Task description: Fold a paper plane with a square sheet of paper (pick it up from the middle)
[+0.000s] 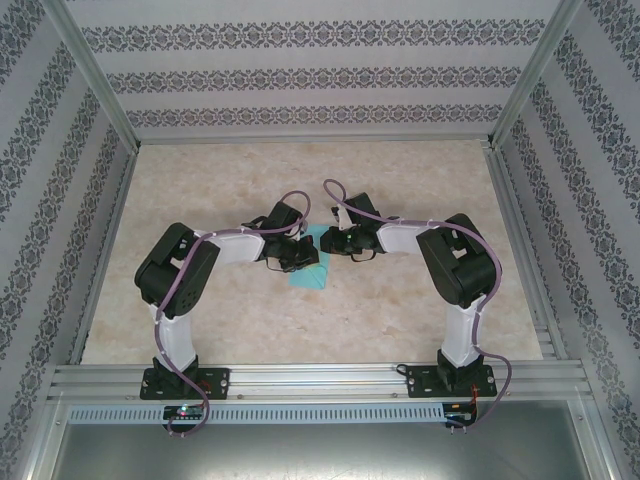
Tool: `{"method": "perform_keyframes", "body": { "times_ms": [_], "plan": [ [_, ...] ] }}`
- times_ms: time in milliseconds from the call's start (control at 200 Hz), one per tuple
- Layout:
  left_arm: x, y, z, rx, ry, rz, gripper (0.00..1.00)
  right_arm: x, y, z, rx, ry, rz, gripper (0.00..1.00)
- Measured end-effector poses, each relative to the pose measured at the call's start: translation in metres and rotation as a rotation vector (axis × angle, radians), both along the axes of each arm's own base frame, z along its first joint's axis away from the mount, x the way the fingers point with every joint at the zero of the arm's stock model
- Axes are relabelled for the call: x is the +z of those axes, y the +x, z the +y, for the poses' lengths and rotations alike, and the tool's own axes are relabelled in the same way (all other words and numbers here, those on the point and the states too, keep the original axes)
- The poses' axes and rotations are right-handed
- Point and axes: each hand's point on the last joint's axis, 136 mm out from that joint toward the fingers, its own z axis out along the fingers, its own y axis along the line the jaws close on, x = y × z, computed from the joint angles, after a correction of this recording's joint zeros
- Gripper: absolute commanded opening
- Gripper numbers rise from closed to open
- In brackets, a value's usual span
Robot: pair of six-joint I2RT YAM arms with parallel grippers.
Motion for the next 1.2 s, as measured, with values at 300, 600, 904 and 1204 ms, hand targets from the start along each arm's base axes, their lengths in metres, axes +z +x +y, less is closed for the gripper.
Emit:
{"method": "perform_keyframes", "body": {
  "times_ms": [300,600,904,1204],
  "plan": [
    [-0.0013,-0.0002,-0.0028,-0.006,0.0,-0.001,0.07,0.0001,0.0,0.0001,0.005,-0.001,-0.004,0.19],
    [-0.0022,0.0004,-0.003,-0.006,0.001,0.0,0.1,0.0003,-0.0001,0.0002,0.006,0.0,-0.004,0.21],
    [-0.0029,0.0007,-0.0029,-0.008,0.01,-0.009,0.1,0.0006,0.0,0.0002,0.006,-0.001,-0.005,0.21],
    [-0.0019,0.0015,-0.0022,-0.013,0.022,-0.026,0.1,0.0006,0.0,0.0002,0.008,-0.001,-0.007,0.2]
  ]
}}
